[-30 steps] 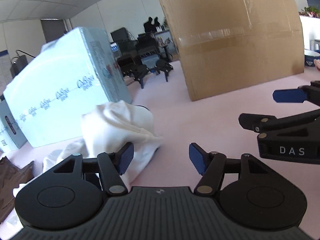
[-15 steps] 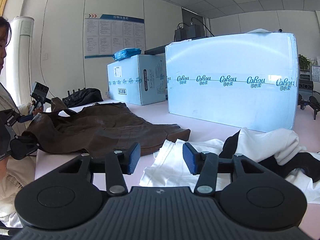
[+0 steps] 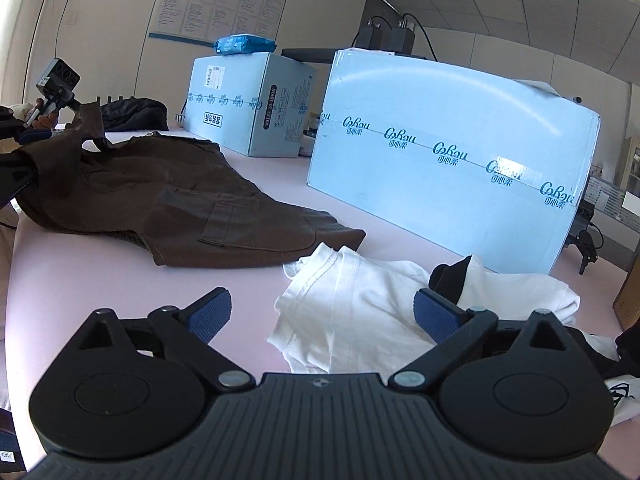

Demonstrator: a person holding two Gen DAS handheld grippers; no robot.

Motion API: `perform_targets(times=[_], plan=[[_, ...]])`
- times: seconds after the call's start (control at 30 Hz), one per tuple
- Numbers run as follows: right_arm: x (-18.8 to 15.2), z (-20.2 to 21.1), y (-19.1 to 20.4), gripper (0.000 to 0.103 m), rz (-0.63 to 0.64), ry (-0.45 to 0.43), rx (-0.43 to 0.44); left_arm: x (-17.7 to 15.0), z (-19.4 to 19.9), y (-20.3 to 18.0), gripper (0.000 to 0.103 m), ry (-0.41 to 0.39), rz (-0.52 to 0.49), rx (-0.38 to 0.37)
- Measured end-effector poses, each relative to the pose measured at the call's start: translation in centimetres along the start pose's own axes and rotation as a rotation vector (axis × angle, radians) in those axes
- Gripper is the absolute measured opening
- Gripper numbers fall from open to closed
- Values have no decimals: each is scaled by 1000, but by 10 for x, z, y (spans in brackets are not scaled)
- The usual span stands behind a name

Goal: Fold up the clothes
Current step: 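Move both tools over the crumpled white T-shirt with black trim, then grasp the T-shirt hem with the left gripper while the right gripper grasps the black sleeve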

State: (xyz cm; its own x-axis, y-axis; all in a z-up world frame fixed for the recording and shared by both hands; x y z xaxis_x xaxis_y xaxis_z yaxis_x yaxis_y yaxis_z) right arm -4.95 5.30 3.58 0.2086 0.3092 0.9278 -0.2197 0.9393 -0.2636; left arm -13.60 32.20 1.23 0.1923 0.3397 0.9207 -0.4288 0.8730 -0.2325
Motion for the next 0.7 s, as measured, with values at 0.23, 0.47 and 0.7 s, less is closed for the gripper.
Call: perform_targets(times=[0.23, 0.47, 0.7], plan=[[-15, -23, -6, 19, -102, 102, 36, 0, -15, 12, 99, 84, 86, -16], [-19, 8, -27, 13, -212, 15, -44, -2, -10, -2, 88, 93, 1, -48], [-31, 15, -46, 13, -268, -9, -70, -5, -8, -17, 68, 87, -79, -88]])
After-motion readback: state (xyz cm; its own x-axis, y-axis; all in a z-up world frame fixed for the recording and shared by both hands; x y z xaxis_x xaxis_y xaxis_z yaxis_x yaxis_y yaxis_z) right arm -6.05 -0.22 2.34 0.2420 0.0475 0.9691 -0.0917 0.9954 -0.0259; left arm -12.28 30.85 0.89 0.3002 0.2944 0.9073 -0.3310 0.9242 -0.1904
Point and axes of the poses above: each gripper's, at about its wrist camera, not at the fingertips, and z roughly against the way its jaws point, y to its left, x to its top, the point moved 3 cm from there along -z, roughly the way its jaws point, and after that the axes turned 1 degree about -y, right-handed, at the moved point
